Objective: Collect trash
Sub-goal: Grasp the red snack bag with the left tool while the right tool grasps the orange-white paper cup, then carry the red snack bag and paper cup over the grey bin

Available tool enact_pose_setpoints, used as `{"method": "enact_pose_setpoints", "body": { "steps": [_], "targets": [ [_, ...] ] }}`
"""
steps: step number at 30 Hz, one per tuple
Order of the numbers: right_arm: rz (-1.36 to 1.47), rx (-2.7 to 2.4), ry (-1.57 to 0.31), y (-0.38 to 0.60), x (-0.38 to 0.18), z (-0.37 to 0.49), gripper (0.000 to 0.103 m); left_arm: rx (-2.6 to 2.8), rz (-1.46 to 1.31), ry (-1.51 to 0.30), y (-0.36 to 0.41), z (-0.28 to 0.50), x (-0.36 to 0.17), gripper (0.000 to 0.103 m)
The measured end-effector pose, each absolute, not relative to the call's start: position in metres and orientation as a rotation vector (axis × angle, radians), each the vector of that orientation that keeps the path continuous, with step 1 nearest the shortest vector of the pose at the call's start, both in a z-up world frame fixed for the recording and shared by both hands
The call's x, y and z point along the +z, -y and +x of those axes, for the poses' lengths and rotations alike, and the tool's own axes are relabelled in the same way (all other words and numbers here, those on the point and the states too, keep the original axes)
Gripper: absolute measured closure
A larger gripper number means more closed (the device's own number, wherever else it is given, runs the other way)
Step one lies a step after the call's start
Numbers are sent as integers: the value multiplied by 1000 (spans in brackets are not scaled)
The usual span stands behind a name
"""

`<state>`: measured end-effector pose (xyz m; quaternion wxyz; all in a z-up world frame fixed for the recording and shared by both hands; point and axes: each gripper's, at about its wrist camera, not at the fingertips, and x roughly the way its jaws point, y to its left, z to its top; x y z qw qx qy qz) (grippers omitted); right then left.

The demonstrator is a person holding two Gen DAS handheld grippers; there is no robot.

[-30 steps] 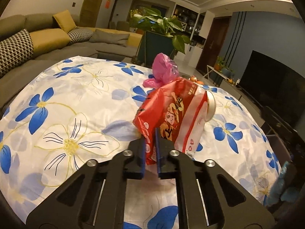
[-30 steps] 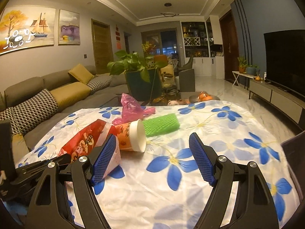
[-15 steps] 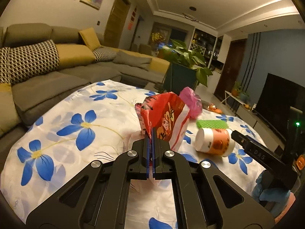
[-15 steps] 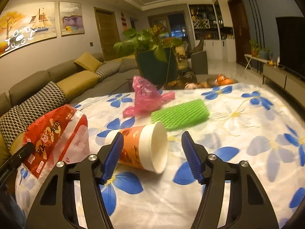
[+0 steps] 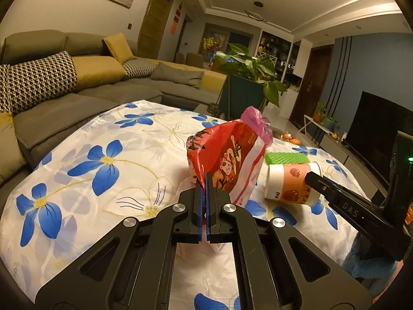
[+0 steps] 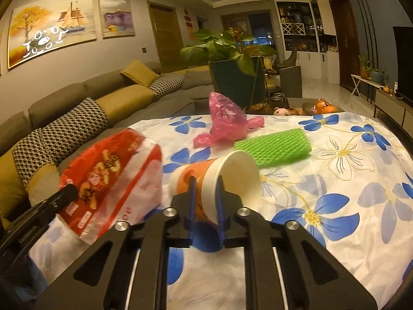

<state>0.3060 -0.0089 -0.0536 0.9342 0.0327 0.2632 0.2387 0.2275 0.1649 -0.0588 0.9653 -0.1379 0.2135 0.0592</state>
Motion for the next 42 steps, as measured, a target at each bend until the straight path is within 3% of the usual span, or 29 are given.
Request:
{"method": "enact_pose_setpoints", "body": {
  "steps": [3,42],
  "targets": [
    [60,501,-532,9,-50,295,98,118,-275,-435,-160,225,-57,103],
    [94,244,-315,203,1,178,99,-118,-90,-366,23,188,-6,103]
  ]
}}
